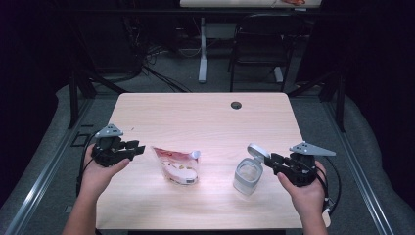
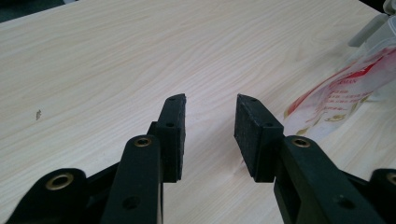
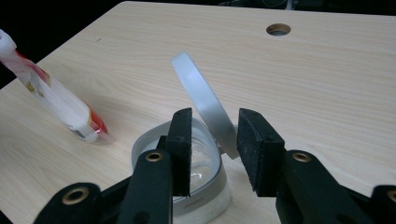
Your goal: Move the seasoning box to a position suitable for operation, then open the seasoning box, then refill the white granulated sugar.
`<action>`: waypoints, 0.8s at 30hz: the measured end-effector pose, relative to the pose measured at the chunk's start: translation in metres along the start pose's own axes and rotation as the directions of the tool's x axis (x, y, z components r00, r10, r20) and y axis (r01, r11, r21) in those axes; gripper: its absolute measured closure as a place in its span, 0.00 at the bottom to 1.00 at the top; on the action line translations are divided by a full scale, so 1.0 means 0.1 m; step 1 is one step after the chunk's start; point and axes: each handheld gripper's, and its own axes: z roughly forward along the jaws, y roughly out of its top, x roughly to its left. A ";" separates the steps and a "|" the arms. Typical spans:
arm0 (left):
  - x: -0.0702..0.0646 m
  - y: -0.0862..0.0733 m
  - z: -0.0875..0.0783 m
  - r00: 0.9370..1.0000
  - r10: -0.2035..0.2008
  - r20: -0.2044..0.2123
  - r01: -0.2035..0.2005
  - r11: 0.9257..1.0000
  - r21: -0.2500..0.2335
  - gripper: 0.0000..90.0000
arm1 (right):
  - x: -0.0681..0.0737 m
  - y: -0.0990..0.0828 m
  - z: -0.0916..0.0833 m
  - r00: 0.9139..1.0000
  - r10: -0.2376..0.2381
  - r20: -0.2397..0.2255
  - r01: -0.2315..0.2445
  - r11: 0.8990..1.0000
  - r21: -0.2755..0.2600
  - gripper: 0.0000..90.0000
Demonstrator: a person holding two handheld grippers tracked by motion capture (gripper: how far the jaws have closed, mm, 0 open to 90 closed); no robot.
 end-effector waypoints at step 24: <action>-0.05 0.03 -0.06 0.999 0.029 0.027 -0.029 1.000 -0.006 0.72 | 0.14 0.05 -0.11 0.999 -0.033 -0.012 0.033 0.999 -0.001 0.72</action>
